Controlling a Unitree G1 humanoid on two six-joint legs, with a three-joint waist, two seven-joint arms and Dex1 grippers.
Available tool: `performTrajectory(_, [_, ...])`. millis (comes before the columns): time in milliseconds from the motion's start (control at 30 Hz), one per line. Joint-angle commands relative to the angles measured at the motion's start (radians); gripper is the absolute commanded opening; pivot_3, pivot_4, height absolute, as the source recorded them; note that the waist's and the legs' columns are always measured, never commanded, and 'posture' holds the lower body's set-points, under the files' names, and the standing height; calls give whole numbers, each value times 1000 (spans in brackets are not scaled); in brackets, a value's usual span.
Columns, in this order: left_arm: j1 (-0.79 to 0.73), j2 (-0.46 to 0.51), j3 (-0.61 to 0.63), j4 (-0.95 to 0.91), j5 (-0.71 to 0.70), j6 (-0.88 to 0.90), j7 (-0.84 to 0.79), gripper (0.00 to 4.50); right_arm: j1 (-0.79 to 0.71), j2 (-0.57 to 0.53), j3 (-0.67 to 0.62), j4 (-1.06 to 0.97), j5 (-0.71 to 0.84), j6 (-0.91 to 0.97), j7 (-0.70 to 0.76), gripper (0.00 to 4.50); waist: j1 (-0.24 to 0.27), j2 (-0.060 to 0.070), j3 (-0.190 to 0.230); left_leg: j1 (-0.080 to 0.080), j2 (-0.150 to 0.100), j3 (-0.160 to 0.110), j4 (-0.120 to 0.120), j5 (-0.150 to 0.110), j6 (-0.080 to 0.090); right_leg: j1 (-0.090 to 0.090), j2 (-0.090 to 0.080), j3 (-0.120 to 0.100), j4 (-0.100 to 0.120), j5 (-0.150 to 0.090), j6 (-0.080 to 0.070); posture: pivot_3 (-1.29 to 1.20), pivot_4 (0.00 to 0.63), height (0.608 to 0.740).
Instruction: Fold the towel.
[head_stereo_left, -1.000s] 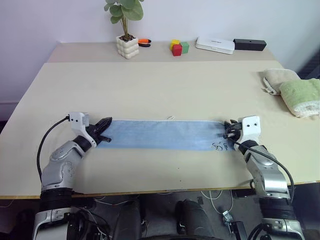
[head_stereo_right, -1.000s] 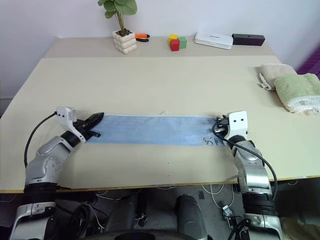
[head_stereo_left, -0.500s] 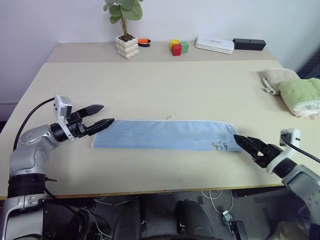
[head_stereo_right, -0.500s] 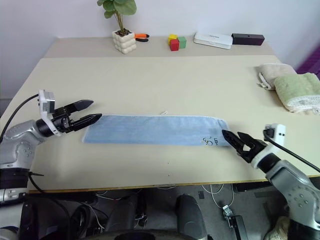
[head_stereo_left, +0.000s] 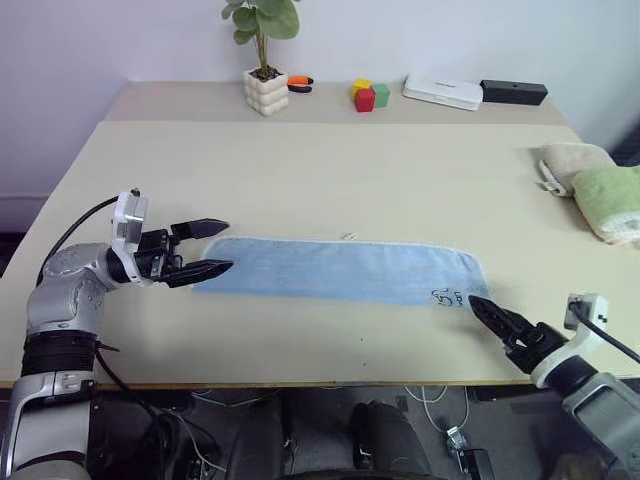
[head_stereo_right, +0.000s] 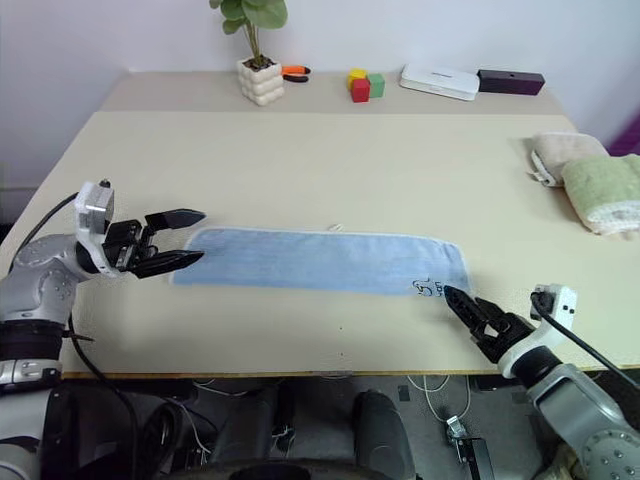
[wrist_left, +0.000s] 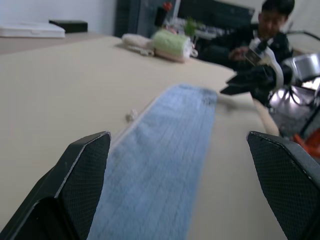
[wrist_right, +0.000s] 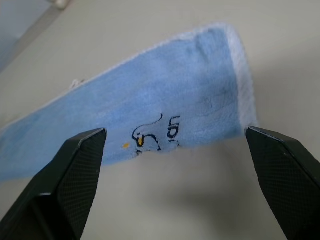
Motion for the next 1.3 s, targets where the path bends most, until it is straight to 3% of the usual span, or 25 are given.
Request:
performTrajectory(33, [-10, 29, -15, 22, 42, -100, -39, 4465, 4, 21, 6, 12, 32, -17, -61, 4500, 3, 0, 0, 0, 0, -1, 0, 0, 0, 0, 0, 0, 0, 0, 0, 0, 150, 735])
performTrajectory(433, [20, 11, 0, -29, 35, -110, 6, 4465, -97, 59, 89, 90, 22, -58, -175, 4500, -14, -1, -1, 3, 0, -6, 2, 0, -1, 5, 0, 0, 0, -1, -1, 0, 150, 735])
performTrajectory(533, [23, 12, 5, -39, 30, -107, 17, 4500, -138, 72, 116, 114, 14, -65, -190, 3705, -23, -2, -2, 3, 0, -6, 3, 0, -1, 5, 0, 0, 0, -1, -1, 0, 150, 735])
performTrajectory(767, [33, 18, 13, -56, 26, -105, 41, 4500, -206, 65, 137, 169, -22, -92, -198, 11, -36, -2, -2, 3, 0, -6, 2, 0, -1, 5, 0, 0, 0, 0, -1, 0, 150, 735])
performTrajectory(1033, [45, 1, 18, -74, 28, -126, 75, 4500, -336, -11, 137, 249, -141, -129, -173, 11, -33, -1, -1, 3, -1, -5, 3, 0, -1, 5, 0, 0, 0, 0, -1, 0, 150, 735])
performTrajectory(1200, [46, -5, 23, -77, 29, -141, 93, 4500, -383, -92, 172, 273, -261, -161, -92, 11, -33, 0, -1, 2, -1, -5, 2, 0, -1, 4, 0, 0, 0, 1, 2, 0, 150, 735])
performTrajectory(1300, [54, 1, 31, -79, 25, -143, 98, 4500, -361, -189, 276, 191, -382, -195, 48, 11, -34, 1, 0, 2, -1, -4, 2, 0, -1, 4, 0, 1, 0, 1, 2, 0, 150, 735])
